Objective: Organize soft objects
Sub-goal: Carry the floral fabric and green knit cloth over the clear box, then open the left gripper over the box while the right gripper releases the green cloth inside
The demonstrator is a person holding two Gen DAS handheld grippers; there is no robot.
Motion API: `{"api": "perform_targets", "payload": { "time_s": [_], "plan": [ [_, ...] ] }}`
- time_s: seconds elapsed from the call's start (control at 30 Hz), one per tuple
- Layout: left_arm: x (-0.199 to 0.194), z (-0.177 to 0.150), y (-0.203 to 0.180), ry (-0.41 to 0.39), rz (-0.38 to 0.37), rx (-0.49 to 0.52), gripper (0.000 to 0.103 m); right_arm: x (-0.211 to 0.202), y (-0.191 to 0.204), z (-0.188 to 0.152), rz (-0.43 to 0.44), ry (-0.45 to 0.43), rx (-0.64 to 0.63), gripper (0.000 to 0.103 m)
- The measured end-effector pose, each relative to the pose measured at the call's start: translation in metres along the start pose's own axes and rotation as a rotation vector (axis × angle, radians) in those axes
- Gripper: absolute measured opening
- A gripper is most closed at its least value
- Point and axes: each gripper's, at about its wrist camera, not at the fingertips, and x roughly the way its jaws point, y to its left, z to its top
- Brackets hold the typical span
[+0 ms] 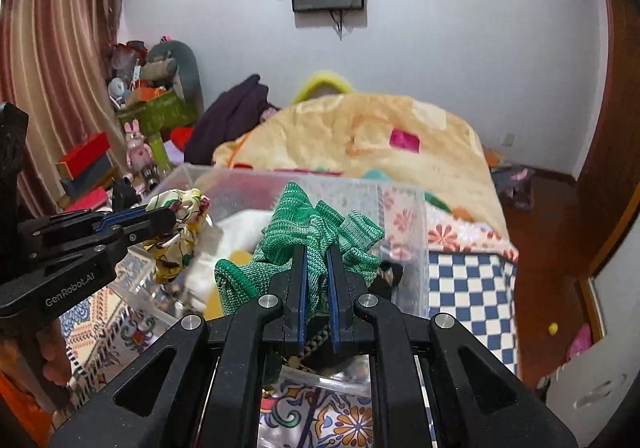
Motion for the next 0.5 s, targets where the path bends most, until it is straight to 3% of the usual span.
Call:
{"api": "perform_targets", "payload": {
  "time_s": [0.1,0.23,0.3,0.37,0.5],
  "plan": [
    [0.004,-0.003,-0.001,0.015,0.002,0.002,0.009,0.001,-0.002,-0.002,0.038,0.031,0.014,0.011],
    [0.005,-0.005,-0.003,0.031,-0.006,0.006,0.014,0.0,0.002,-0.002,0.016,0.043,-0.006,0.012],
    [0.004,-0.006,-0.005,0.034,-0.008,0.007,0.02,0.001,0.0,-0.002,0.014,0.053,-0.006,0.016],
    [0.001,-0.007,-0.006,0.034,-0.014,0.006,0.032,0.0,-0.002,-0.001,0.012,0.059,-0.001,0.024],
    [-0.009,-0.008,-0.01,0.014,-0.022,0.017,0.039,-0.006,-0.005,0.001,0.012,0.047,0.004,0.04]
  ]
}}
